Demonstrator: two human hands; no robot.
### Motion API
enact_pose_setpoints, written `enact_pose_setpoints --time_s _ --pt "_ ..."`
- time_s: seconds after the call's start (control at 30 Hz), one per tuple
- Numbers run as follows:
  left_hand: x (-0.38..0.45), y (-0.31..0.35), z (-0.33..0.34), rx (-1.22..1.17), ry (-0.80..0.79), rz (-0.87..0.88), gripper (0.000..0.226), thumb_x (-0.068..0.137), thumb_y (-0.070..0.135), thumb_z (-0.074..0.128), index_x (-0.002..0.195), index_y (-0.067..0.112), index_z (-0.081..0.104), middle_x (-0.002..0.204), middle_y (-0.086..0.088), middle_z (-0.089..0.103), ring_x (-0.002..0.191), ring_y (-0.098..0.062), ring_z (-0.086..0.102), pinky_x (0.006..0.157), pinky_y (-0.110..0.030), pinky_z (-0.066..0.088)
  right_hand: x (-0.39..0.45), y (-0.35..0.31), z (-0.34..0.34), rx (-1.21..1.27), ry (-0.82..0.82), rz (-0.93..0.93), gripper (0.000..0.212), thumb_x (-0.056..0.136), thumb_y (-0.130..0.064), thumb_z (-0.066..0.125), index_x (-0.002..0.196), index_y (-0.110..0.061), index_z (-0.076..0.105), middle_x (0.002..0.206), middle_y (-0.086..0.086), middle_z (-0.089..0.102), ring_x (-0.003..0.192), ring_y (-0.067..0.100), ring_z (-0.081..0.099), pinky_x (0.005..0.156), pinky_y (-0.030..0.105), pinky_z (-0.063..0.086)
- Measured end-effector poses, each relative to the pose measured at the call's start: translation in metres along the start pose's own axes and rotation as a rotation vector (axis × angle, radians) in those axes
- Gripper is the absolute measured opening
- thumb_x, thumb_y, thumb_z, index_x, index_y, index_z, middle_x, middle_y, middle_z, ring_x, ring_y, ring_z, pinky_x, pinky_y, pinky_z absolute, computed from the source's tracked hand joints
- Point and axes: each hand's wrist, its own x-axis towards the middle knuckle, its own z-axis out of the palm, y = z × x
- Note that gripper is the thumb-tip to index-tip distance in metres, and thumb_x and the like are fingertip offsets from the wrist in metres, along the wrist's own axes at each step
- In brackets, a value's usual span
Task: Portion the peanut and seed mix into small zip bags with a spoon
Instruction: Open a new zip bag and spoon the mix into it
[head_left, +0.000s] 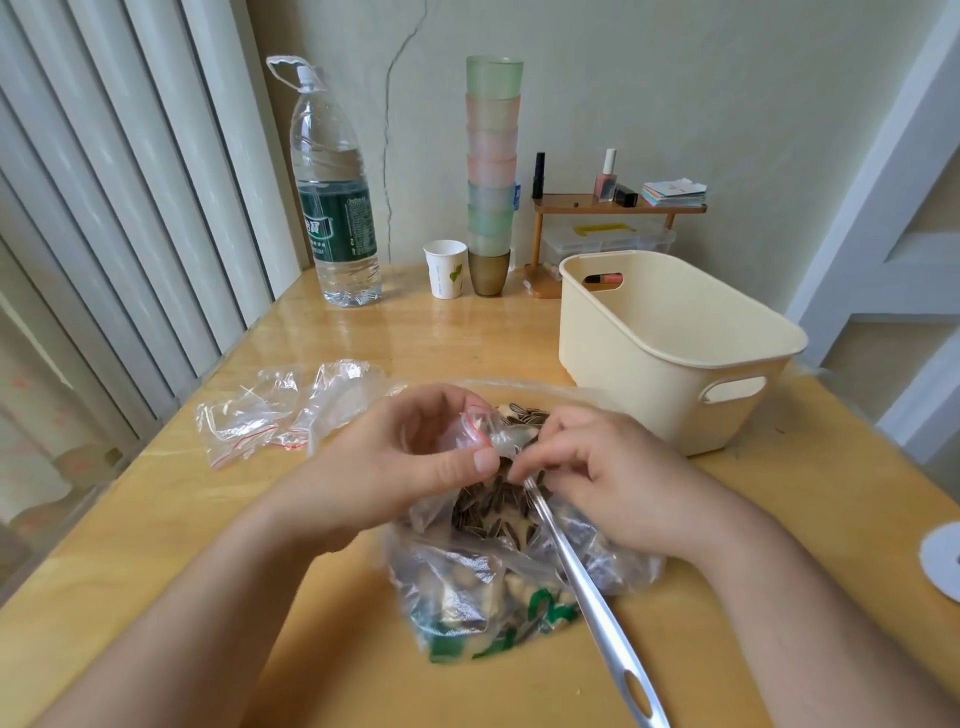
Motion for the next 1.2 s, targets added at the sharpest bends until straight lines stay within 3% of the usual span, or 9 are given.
enact_pose_setpoints --time_s 0.13,0.3,0.4,0.5,0.63,0.8,0.93,1.0,1.2 --pt "-0.003 0.003 -0.016 0.056 -0.012 -0.190 0.046 0.077 0.036 0.085 0.113 0.010 0.072 0.102 -0.008 0.077 0.098 -0.024 0.075 0.079 -0.032 0.057 -0.001 -0.004 0.005 -0.154 -0.149 0.008 0.032 0.099 -0.019 0.065 0.103 -0.048 0.077 0.096 -0.017 0.050 0.096 -0.003 0.049 0.083 0.020 0.041" --pt "0.003 -0.005 -0.030 0.260 0.228 -0.194 0.094 0.044 0.076 0.088 0.120 0.023 0.072 0.116 0.002 0.076 0.107 -0.012 0.072 0.084 -0.029 0.054 0.005 -0.002 0.011 -0.130 0.021 -0.022 0.029 0.097 -0.015 0.067 0.102 -0.043 0.073 0.101 -0.023 0.057 0.097 -0.003 0.056 0.087 0.028 0.049" --pt "0.005 -0.009 -0.023 0.312 0.277 -0.202 0.080 0.042 0.081 0.086 0.105 0.034 0.072 0.119 0.009 0.073 0.116 -0.005 0.066 0.096 -0.029 0.053 0.007 0.004 0.011 -0.110 0.213 -0.060 0.031 0.098 -0.010 0.061 0.105 -0.039 0.068 0.104 -0.021 0.062 0.097 0.006 0.060 0.086 0.037 0.052" --pt "0.008 -0.011 -0.011 0.490 0.219 -0.265 0.064 0.057 0.078 0.086 0.103 0.036 0.070 0.132 0.016 0.063 0.113 -0.006 0.063 0.094 -0.027 0.051 0.007 0.002 0.008 -0.086 0.324 -0.039 0.017 0.104 -0.019 0.056 0.108 -0.031 0.067 0.095 -0.017 0.060 0.084 0.004 0.056 0.075 0.027 0.045" --pt "0.013 -0.022 0.001 0.686 0.102 -0.312 0.065 0.064 0.078 0.079 0.108 0.030 0.073 0.146 0.021 0.045 0.143 -0.009 0.040 0.109 -0.032 0.043 0.004 -0.006 0.005 -0.039 0.452 -0.072 0.019 0.107 -0.030 0.050 0.101 -0.022 0.066 0.082 -0.015 0.060 0.075 0.006 0.053 0.069 0.027 0.040" --pt "0.018 -0.025 0.000 0.593 0.232 -0.338 0.055 0.065 0.069 0.086 0.098 0.027 0.071 0.099 0.012 0.076 0.092 -0.009 0.072 0.086 -0.039 0.062 0.001 -0.008 0.005 0.011 0.419 0.029 0.028 0.106 -0.043 0.046 0.087 -0.026 0.056 0.062 -0.011 0.058 0.067 0.010 0.059 0.058 0.024 0.044" --pt "0.023 -0.024 0.002 0.494 0.325 -0.307 0.043 0.072 0.056 0.090 0.091 0.021 0.074 0.078 0.003 0.075 0.064 -0.010 0.071 0.062 -0.031 0.062 0.003 -0.004 0.006 -0.020 0.368 0.125 0.036 0.107 -0.047 0.045 0.089 -0.021 0.061 0.065 -0.004 0.063 0.065 0.014 0.061 0.065 0.041 0.052" --pt "0.027 -0.025 0.002 0.342 0.375 -0.262 0.036 0.076 0.045 0.091 0.083 0.015 0.072 0.065 0.006 0.066 0.050 -0.004 0.059 0.047 -0.019 0.047 0.003 -0.004 0.005 -0.015 0.389 0.136 0.036 0.107 -0.046 0.045 0.089 -0.018 0.060 0.066 -0.004 0.062 0.066 0.017 0.060 0.065 0.040 0.052" --pt "0.031 -0.024 0.006 -0.010 0.374 -0.182 0.028 0.084 0.032 0.084 0.075 0.014 0.064 0.053 0.018 0.056 0.048 0.000 0.050 0.051 -0.019 0.038 0.005 -0.003 0.003 -0.002 0.357 0.202 0.039 0.107 -0.044 0.042 0.076 -0.022 0.047 0.067 -0.004 0.056 0.068 0.018 0.055 0.062 0.037 0.038"
